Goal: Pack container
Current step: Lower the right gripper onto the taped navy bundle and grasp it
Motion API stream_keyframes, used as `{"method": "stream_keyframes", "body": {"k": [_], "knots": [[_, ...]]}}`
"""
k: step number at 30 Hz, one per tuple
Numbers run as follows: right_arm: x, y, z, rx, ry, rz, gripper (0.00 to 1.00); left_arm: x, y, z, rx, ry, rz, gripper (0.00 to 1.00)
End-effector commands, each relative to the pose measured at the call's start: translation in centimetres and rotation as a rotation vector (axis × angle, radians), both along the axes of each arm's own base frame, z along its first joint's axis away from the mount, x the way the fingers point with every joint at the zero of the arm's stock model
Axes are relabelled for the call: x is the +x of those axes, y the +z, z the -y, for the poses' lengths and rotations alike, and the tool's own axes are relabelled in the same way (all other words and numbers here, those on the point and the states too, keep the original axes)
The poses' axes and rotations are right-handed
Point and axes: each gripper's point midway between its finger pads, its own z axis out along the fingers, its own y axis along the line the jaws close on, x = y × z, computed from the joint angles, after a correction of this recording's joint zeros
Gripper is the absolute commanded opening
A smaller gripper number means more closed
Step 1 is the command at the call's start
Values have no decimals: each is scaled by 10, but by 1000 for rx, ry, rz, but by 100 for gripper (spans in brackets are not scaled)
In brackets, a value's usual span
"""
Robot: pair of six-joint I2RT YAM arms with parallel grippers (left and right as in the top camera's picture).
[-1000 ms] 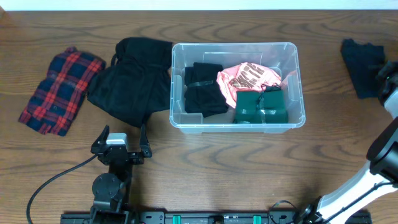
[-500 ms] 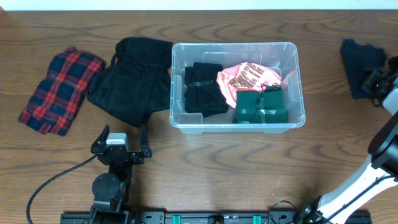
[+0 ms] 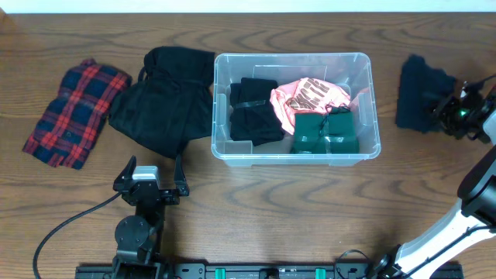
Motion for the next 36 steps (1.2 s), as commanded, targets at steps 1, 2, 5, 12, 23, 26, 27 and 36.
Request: {"method": "stream_keyframes", "body": {"k": [1,2,5,12,23,26,27,36], "knots": [[-21,-16,-34,44,56,-103,31,-1,-17,-3,23,16,-50,98],[-22,-12,-33,17,65,-105,30,-1,-17,-3,23,16,-50,98],[-20,5,-30,-58,65,-98,34,-1,-17,-3,23,16,-50,98],[-10,80,-25,-165,55,56,44,-1,-17,-3,23,16,-50,98],[-26,62,4,-307,-16,-68,64,-1,-17,-3,23,16,-50,98],[-26,44,4,-293,-3,-97,66,-1,-17,-3,23,16,-50,98],[-25,38,5,-296,12,-102,66,-1,-17,-3,23,16,-50,98],[-31,-26,-1,-237,62,-204,65,-1,-17,-3,23,16,-50,98]]}}
